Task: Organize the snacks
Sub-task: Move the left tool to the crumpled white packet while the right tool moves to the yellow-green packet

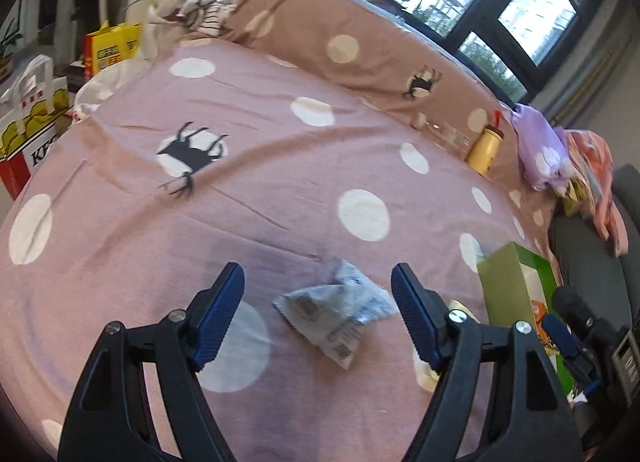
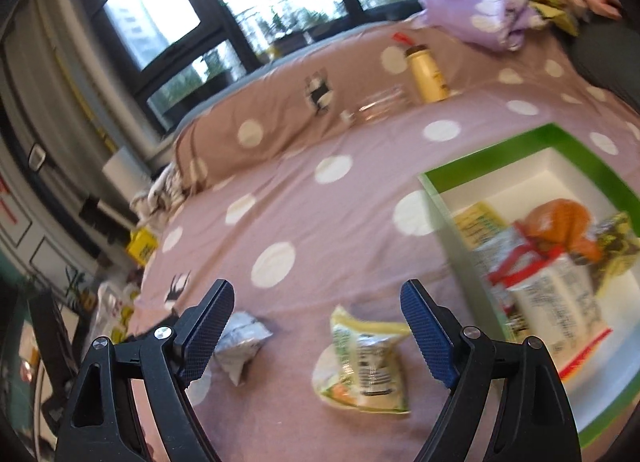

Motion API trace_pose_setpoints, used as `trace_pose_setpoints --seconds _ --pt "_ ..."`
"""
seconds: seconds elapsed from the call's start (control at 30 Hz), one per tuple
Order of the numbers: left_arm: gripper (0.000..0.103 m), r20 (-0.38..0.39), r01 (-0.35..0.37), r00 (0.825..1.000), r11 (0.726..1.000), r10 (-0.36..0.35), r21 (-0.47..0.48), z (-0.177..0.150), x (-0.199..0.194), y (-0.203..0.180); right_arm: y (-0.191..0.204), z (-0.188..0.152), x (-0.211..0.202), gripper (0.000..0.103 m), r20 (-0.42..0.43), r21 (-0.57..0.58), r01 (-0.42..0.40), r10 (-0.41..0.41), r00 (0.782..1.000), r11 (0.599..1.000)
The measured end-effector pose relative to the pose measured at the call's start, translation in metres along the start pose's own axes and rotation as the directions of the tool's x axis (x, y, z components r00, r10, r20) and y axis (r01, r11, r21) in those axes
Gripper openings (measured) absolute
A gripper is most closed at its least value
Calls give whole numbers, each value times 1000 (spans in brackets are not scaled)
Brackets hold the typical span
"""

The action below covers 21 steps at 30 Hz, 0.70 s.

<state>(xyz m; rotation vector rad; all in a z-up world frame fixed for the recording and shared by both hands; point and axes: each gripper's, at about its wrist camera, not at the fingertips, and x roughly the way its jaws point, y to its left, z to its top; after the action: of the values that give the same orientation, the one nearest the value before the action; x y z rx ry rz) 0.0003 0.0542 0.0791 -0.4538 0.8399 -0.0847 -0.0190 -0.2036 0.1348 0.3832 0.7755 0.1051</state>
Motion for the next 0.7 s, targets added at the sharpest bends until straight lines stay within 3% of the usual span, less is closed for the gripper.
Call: trace_pose_setpoints --seconds 0.17,0.4,0.7 --pt "78 -11 -54 998 998 54 -32 3 3 17 22 -8 19 86 -49 -57 -14 11 999 998" --pt "79 -110 -40 993 999 36 -29 -2 15 16 40 -20 48 86 -125 -116 11 -26 992 993" --pt "80 -173 -9 985 1000 6 -13 -13 25 5 22 -22 62 86 -174 -98 92 -108 979 991"
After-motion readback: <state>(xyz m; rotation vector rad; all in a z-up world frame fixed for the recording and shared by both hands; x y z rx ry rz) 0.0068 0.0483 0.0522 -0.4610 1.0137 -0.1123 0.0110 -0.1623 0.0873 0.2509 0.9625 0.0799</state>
